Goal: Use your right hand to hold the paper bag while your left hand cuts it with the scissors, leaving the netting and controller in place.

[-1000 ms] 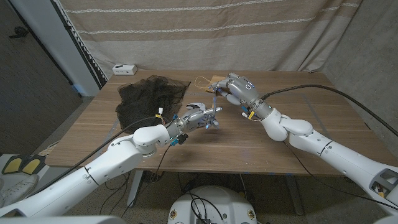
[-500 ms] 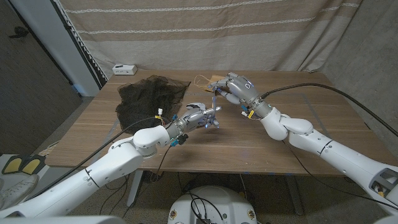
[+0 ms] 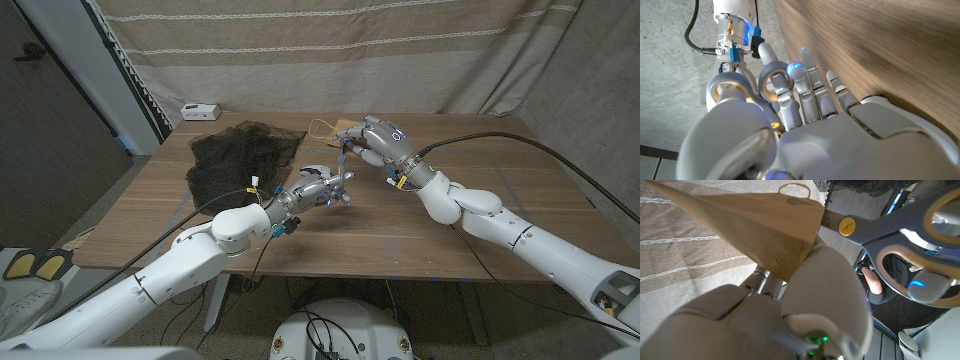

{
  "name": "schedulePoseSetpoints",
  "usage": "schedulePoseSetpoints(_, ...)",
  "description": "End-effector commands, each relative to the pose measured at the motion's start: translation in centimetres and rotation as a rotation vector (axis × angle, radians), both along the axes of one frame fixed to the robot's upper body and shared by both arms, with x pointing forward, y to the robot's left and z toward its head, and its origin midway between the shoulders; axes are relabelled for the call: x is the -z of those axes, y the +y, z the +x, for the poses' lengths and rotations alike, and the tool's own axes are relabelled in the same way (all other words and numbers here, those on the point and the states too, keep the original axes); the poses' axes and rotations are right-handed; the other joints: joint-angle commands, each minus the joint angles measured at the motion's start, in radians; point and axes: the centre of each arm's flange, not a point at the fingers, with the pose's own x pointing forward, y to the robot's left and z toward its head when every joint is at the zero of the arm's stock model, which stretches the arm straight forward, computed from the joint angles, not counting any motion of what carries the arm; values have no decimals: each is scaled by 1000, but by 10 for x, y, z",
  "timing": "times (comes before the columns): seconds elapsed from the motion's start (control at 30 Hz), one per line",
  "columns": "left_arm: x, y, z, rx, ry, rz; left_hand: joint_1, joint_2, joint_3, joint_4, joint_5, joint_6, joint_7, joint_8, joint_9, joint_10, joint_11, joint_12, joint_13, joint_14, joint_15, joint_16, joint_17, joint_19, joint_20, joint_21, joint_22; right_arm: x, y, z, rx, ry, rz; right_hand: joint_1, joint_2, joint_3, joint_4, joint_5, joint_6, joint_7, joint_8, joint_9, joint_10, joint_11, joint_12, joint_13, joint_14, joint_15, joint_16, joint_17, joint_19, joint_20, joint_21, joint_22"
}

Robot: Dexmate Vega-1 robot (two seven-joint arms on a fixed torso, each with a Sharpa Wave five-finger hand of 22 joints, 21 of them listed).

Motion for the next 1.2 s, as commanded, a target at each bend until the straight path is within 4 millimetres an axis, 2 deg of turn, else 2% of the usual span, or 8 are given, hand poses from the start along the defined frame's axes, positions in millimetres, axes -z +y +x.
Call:
schedulePoseSetpoints(0.03,4,3,-1,-1,-2,-14,180,173,55,-42,-4,22,0,387,360,-68,-119,-25,-43,0,-140,6,13,3,2,8,1,0,4,0,23,3,9,-1,6,0,7,7,9,-3,-1,3,7,-2,-1,1,12,-135,-3,5,-5,-154,6,2)
schedulePoseSetpoints(0.3,9,4,2,-4,-34,0,153,162,67,-34,-9,17,-30,332,275,-60,-140,-49,-86,-11,-137,-14,11,0,3,7,-2,4,10,1,36,-1,-1,-1,6,0,8,7,9,-5,-3,4,9,-2,-2,1,13,-135,-4,6,-6,-154,6,0)
schedulePoseSetpoints(0.43,10,6,2,-12,-36,9,137,152,78,-38,-11,12,-50,268,179,-41,-148,-77,-144,-6,-138,-26,8,0,2,5,-7,4,13,0,49,-19,-21,-2,6,0,8,7,9,-6,-3,4,9,-2,-3,1,13,-135,-4,7,-6,-154,7,0)
schedulePoseSetpoints(0.53,12,10,2,-14,-23,9,116,116,67,-48,-14,-20,-64,208,115,-44,-152,-89,-167,-13,-136,-36,7,4,-2,4,-12,4,15,0,52,-18,-26,-1,6,0,8,8,9,-6,-4,4,9,-2,-3,1,13,-135,-4,7,-6,-154,6,-1)
schedulePoseSetpoints(0.6,12,12,1,-10,-13,2,79,85,46,-41,-15,-28,-57,176,76,-51,-147,-100,-184,-12,-134,-43,3,5,-1,2,-16,4,16,0,53,-16,-24,-2,6,0,8,8,10,-5,-4,4,9,-2,-4,1,13,-135,-5,7,-6,-154,7,-1)
schedulePoseSetpoints(0.87,11,18,-7,-17,-36,0,34,31,17,-41,-9,0,-53,137,12,-46,-147,-96,-190,-5,-132,-56,-6,6,1,-2,-22,4,21,2,69,-18,-14,-3,7,0,9,8,11,-4,-5,4,8,-2,-6,1,13,-135,-6,7,-6,-153,8,-2)
schedulePoseSetpoints(1.07,14,24,-12,-37,-36,14,-60,-67,-56,-21,8,26,-38,92,-54,-30,-128,-90,-203,47,-131,-40,-4,10,1,-7,-28,3,28,3,67,-21,-6,-4,6,0,9,8,15,-3,-5,4,13,-3,-6,1,14,-135,-7,7,-6,-153,9,-2)
schedulePoseSetpoints(1.2,14,25,-11,-34,-37,17,-80,-97,-80,-19,22,30,-34,70,-75,-34,-124,-92,-207,56,-137,-37,-2,11,3,-9,-30,3,32,3,71,-18,-8,-4,6,-1,9,8,14,-3,-5,4,14,-3,-6,1,16,-135,-7,8,-6,-154,10,-2)
